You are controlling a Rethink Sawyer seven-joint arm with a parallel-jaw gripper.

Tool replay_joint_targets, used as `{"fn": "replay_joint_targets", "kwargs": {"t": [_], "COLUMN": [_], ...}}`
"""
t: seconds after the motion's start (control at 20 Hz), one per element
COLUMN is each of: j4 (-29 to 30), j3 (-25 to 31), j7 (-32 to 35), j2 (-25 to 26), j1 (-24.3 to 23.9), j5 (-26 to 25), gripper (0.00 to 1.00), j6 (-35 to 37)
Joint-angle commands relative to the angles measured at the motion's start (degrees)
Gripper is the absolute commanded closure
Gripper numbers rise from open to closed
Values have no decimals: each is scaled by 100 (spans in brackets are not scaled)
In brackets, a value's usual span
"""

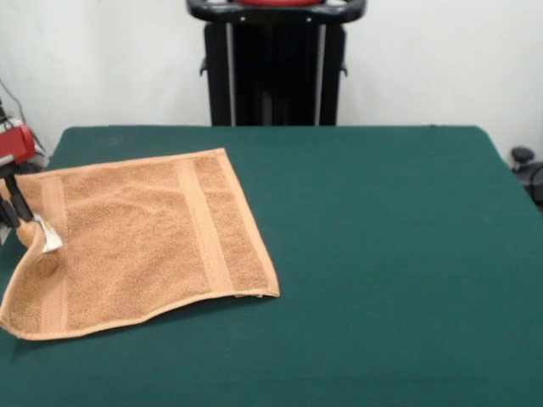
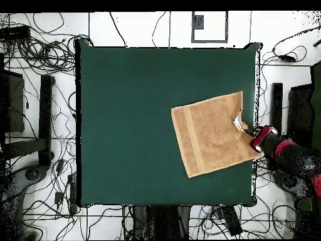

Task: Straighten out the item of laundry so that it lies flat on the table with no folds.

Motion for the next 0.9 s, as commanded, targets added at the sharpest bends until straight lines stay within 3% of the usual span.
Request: {"fn": "replay_joint_targets", "kwargs": {"t": [0.05, 0.9], "j4": [162, 140], "j3": [-117, -326], "j7": [351, 512], "j2": [-100, -124], "j1": [-50, 82], "j5": [286, 458], "gripper": [100, 100], "j6": [-519, -796]}}
